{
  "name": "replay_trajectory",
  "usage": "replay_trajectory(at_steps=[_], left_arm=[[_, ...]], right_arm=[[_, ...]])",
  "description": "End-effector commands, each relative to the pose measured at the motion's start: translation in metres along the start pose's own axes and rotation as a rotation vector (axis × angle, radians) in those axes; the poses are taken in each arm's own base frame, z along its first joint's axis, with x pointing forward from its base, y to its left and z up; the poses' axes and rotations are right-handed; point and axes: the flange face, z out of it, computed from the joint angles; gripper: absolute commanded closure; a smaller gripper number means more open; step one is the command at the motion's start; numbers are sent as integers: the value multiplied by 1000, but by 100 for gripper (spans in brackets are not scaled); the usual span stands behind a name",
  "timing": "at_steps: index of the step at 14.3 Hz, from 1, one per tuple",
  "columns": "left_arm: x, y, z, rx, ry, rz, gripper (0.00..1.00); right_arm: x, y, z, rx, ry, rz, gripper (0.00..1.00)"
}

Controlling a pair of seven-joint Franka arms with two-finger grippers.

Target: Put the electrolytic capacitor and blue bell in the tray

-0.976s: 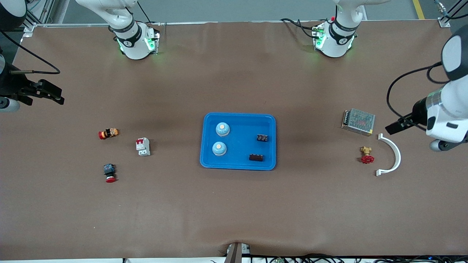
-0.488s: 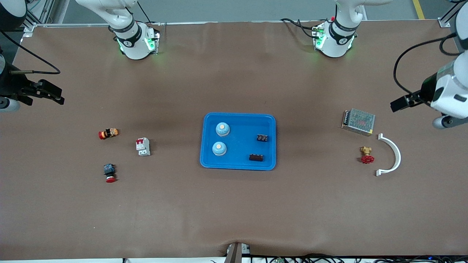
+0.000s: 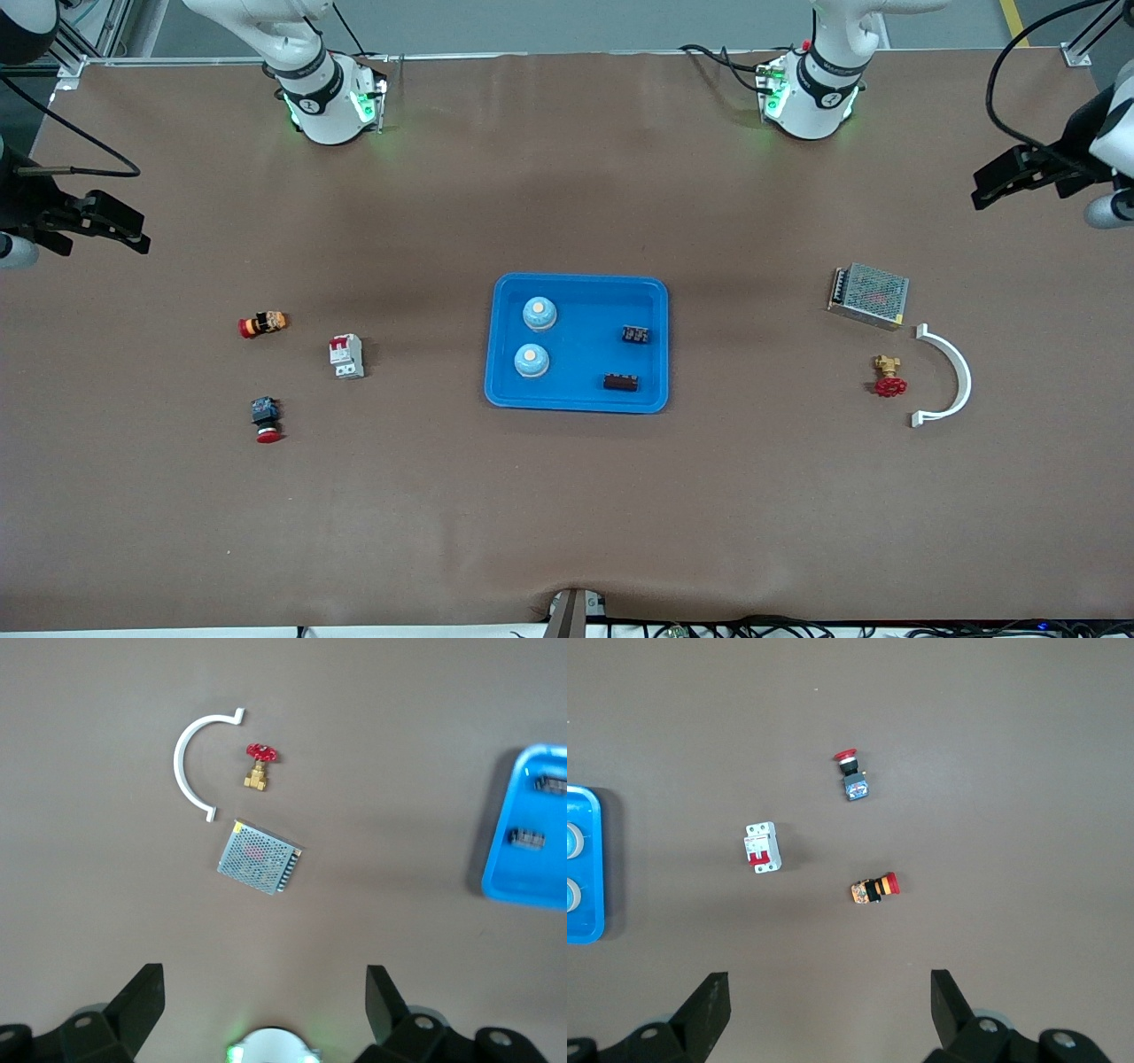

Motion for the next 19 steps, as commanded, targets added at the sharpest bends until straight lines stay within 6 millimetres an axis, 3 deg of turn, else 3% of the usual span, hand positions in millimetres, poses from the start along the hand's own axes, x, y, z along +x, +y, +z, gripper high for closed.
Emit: replay_trajectory(at_steps=[1,4,11,19], left_arm=[[0,3,4,-105,-14,124,0],[5,-1,2,-166,15,108,0],[4,-2,-7,-20,34,116,0],[3,-10,-13,-19,50,131,0]], right_arm=[[0,4,-8,7,16,-4,0],[0,5,-12,-4,20,-1,0],[2,6,-14,-5,51,7,0],[-4,13,-2,4,74,26,0]])
